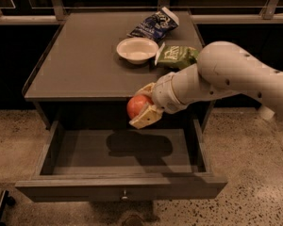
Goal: Pick apple from top drawer and place on counter
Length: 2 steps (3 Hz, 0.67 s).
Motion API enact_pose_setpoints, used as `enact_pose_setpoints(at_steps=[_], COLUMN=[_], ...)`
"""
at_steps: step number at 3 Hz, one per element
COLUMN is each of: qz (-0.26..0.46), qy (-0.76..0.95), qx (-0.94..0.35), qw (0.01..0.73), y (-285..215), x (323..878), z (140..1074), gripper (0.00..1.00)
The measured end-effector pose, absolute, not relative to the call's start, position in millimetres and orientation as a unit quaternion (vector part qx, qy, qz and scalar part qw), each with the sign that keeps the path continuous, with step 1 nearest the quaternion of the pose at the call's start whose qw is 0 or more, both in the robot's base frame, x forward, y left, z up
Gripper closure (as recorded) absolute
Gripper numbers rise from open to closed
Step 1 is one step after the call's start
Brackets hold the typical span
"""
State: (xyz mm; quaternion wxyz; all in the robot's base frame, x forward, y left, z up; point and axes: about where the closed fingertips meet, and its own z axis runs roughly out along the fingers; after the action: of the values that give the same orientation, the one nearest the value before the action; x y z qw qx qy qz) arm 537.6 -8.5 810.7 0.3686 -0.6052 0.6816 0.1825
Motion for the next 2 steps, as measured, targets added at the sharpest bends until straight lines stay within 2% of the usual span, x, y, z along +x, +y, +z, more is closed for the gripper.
enact_pose_setpoints(at_steps=[2], qz=[0.163], qy=[0.648], qx=[-0.648], qw=[0.366], y=[13], x=[550], z=[850], gripper=[1.0])
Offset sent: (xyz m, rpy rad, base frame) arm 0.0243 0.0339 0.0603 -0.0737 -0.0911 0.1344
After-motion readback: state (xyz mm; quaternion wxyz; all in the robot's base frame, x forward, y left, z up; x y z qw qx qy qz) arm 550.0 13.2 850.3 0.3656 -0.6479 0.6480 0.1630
